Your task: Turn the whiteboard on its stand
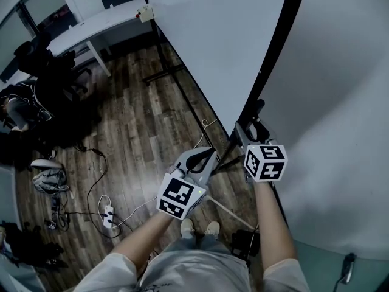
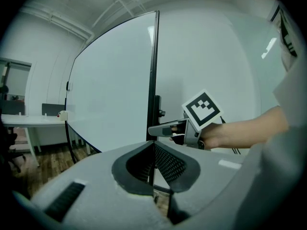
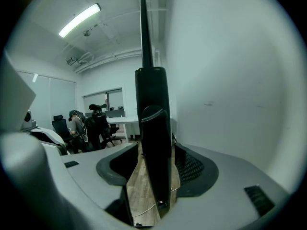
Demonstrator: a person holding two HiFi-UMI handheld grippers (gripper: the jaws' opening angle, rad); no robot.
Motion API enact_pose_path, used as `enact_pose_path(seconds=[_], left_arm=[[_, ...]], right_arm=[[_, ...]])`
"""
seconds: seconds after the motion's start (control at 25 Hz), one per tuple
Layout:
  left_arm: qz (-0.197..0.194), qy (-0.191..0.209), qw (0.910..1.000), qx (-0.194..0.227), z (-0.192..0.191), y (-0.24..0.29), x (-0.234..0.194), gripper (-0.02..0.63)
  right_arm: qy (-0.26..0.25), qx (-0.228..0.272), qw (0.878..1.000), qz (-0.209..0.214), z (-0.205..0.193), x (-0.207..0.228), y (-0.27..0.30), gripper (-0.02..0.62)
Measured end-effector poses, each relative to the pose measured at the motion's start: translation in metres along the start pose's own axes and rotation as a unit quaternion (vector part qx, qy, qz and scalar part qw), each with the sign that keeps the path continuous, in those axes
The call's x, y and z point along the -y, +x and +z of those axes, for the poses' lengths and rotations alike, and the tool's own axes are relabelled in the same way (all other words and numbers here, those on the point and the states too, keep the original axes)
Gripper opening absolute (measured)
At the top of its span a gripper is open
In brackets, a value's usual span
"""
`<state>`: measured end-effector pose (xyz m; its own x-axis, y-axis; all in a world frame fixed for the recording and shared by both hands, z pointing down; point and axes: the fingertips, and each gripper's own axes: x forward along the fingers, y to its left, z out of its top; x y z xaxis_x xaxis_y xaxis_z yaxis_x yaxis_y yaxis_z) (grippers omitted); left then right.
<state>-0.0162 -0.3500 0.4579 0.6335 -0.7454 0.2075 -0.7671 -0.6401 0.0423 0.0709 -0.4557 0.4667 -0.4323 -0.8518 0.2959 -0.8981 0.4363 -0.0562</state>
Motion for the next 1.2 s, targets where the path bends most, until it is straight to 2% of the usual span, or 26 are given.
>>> enact_pose_path(seconds=[0.28, 0.64, 0.96, 1.2], left_arm=[[0.008, -0.004, 1.0, -0.003, -0.005, -0.003, -0.002, 0.011], [0.007, -0.006, 1.0, 0.001, 0.003, -0.01, 0.002, 0.011], [0.002, -0.003, 1.0, 0.0, 0.005, -0.019, 0.021, 0.011], [-0.003, -0.005, 0.9999, -0.01, -0.01, -0.029, 0.041, 0.011]], right_arm=[[-0.015, -0.001, 1.0, -0.006, -0.004, 0.003, 0.007, 0.195], [-0.008, -0.002, 1.0, -0.01, -0.002, 0.003, 0.0, 0.192], [-0.009, 0.001, 1.0, -0.013, -0.014, 0.009, -0.041, 0.19], [-0.005, 0.004, 1.0, -0.015, -0.032, 0.011, -0.084, 0.19]])
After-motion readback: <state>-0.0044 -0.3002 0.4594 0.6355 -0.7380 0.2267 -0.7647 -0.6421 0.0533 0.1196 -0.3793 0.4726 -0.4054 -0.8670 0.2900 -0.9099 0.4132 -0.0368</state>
